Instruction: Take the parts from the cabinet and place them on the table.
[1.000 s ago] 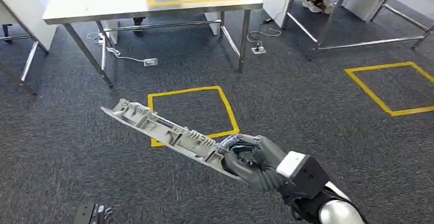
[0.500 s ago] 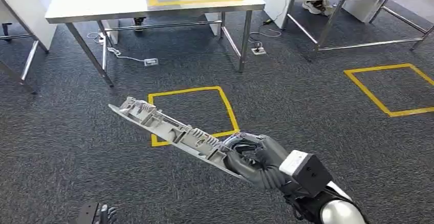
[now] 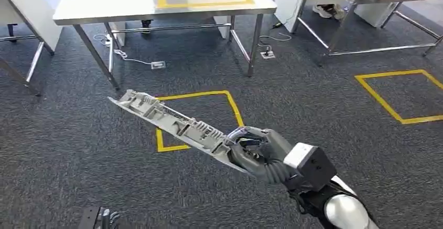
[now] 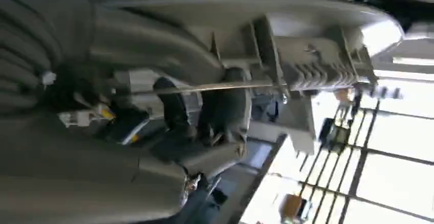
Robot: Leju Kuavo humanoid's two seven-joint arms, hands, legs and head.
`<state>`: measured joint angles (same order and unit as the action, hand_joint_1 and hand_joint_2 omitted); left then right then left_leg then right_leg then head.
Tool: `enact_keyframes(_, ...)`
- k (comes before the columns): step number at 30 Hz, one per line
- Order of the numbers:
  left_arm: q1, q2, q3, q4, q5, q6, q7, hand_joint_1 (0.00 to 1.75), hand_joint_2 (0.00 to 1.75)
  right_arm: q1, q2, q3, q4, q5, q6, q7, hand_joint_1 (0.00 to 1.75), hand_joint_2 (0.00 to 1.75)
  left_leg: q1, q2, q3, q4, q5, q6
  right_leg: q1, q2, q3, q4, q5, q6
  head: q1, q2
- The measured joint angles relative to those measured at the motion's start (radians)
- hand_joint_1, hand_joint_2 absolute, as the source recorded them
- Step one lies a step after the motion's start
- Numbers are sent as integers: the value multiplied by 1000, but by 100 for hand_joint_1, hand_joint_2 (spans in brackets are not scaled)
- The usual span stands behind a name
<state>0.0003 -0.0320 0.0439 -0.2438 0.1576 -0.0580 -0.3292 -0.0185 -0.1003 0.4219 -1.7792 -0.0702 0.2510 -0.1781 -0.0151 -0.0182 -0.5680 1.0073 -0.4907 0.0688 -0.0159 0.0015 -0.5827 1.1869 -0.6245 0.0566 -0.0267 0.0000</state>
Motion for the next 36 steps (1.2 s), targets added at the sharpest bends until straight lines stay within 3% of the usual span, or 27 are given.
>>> enact_keyframes(2,4,0,0,3,-2,-4,-6,0,0,-1,2,2,6,-14,-5,7,175,175,-2,-1,17,0,-15,-2,2,0,-111,142,-33,-5,0,0)
enact_keyframes(3,5,0,0,3,-5,-8,-10,0,0,-1,2,5,8,-18,-10,14,175,175,-2,-3,31,1,-23,-7,2,0,-135,144,-18,-6,1,0)
enact_keyframes(5,5,0,0,3,-9,-11,-16,0,0,-1,2,8,10,-26,-15,20,175,175,-2,-7,64,1,-44,-13,2,0,-120,42,40,-10,1,0)
enact_keyframes(6,4,0,0,3,-14,-11,-19,0,0,-2,2,10,10,-27,-21,22,175,175,-2,-7,84,1,-59,-17,4,0,-96,-49,98,-20,1,0)
enact_keyframes(7,6,-1,0,4,-15,-11,-22,0,0,-2,2,10,11,-27,-27,24,175,175,-2,-6,88,0,-72,-20,8,-1,-84,-124,181,-32,1,0)
enact_keyframes(8,3,-1,0,6,-18,-11,-24,0,0,-4,2,11,12,-28,-36,24,175,175,-6,-7,102,8,-86,-28,13,3,-87,-156,220,-33,0,0)
enact_keyframes(9,2,-2,0,5,-20,-10,-25,0,0,-5,2,14,13,-27,-40,28,175,175,-6,-8,104,-5,-98,-35,15,3,-81,-158,196,-37,-2,0)
enact_keyframes(11,-1,-2,0,2,-21,-10,-27,0,0,-8,2,16,12,-26,-43,29,175,175,-5,-6,125,5,-76,-51,15,4,-63,-170,182,-53,-3,0)
enact_keyframes(12,-6,0,0,2,-21,-10,-27,0,0,-7,2,17,12,-26,-45,30,175,175,-8,-6,111,44,-64,-57,7,6,-39,-173,181,-58,-2,0)
enact_keyframes(14,-8,-2,-1,2,-22,-10,-29,0,0,-9,2,19,12,-26,-47,29,175,175,-3,4,3,212,1,-67,4,0,3,-188,153,-64,-8,0)
enact_keyframes(15,-6,-2,-1,2,-23,-10,-29,0,0,-9,2,22,12,-27,-52,27,175,175,4,5,-50,274,-11,-73,3,0,24,-195,140,-64,-10,0)
enact_keyframes(17,2,-2,-1,3,-26,-10,-28,0,0,-6,2,24,12,-26,-70,25,175,175,13,8,-126,316,-125,-85,-2,1,78,-210,107,-63,-13,0)
enact_keyframes(18,5,-2,-1,4,-27,-10,-27,0,0,-2,2,24,12,-26,-79,24,175,175,17,9,-150,304,-186,-88,-6,2,110,-217,88,-60,-14,0)
enact_keyframes(19,6,-2,-1,5,-30,-10,-27,0,0,1,2,24,12,-28,-89,24,175,175,21,11,-164,272,-222,-95,-11,3,142,-224,68,-56,-14,0)
enact_keyframes(20,8,-2,-1,6,-32,-9,-27,0,0,3,2,24,12,-32,-98,24,175,175,25,13,-169,217,-211,-101,-16,3,176,-228,47,-50,-14,0)
enact_keyframes(21,11,-3,-1,10,-33,-7,-27,0,0,4,2,24,12,-43,-106,27,175,175,28,16,-169,151,-149,-104,-22,5,206,-232,24,-44,-14,0)
enact_keyframes(23,21,-7,-1,21,-34,-2,-27,0,0,6,2,25,12,-83,-104,37,175,175,35,39,-172,12,145,-111,-23,9,254,-226,-26,-29,-18,0)
enact_keyframes(24,23,-7,-1,24,-34,1,-21,0,0,9,1,25,11,-113,-96,36,175,175,31,48,-156,31,154,-97,-20,14,274,-237,-51,-21,-18,0)
enact_keyframes(25,23,-7,-1,22,-34,3,-21,0,0,7,0,25,8,-127,-89,30,175,175,27,46,-151,49,129,-89,-19,11,303,-256,-67,-12,-18,0)
enact_keyframes(26,16,-7,-1,18,-34,7,-21,0,0,6,-2,25,4,-131,-84,15,175,175,31,42,-142,51,111,-76,-19,14,316,-241,-45,-1,-18,0)
enact_keyframes(27,4,-7,-1,17,-33,8,-23,0,0,-3,-2,25,3,-132,-84,1,175,175,28,33,-124,51,97,-66,-21,16,295,-183,-6,6,-18,0)
enact_keyframes(29,-6,-6,-1,14,-32,9,-25,0,0,-16,-2,26,-3,-134,-84,-11,175,175,31,26,-80,34,67,-51,-22,10,182,3,58,3,-10,0)
enact_keyframes(30,-7,-4,0,14,-32,11,-25,0,0,-16,-4,26,-3,-134,-84,-11,175,175,31,25,-59,28,54,-46,-20,8,124,69,49,3,-8,0)
enact_keyframes(31,-5,-4,0,16,-32,11,-24,0,0,-13,-5,26,-3,-134,-84,-10,175,175,29,21,-23,14,39,-42,-14,7,54,121,-3,1,-6,0)
enact_keyframes(34,2,-6,0,18,-32,6,-24,0,0,-11,-12,26,-3,-132,-84,-8,175,175,23,8,62,-13,0,-39,2,6,-65,97,-168,-12,-2,0)
enact_keyframes(35,0,-5,0,18,-32,-1,-26,0,0,-10,-15,26,-2,-130,-84,-9,175,175,20,2,88,-20,-15,-40,7,6,-87,53,-169,-19,0,0)
enact_keyframes(36,-2,-5,0,17,-32,-2,-27,0,0,-9,-18,27,-2,-125,-81,-11,175,175,17,0,109,-24,-30,-39,13,6,-100,-4,-132,-30,0,0)
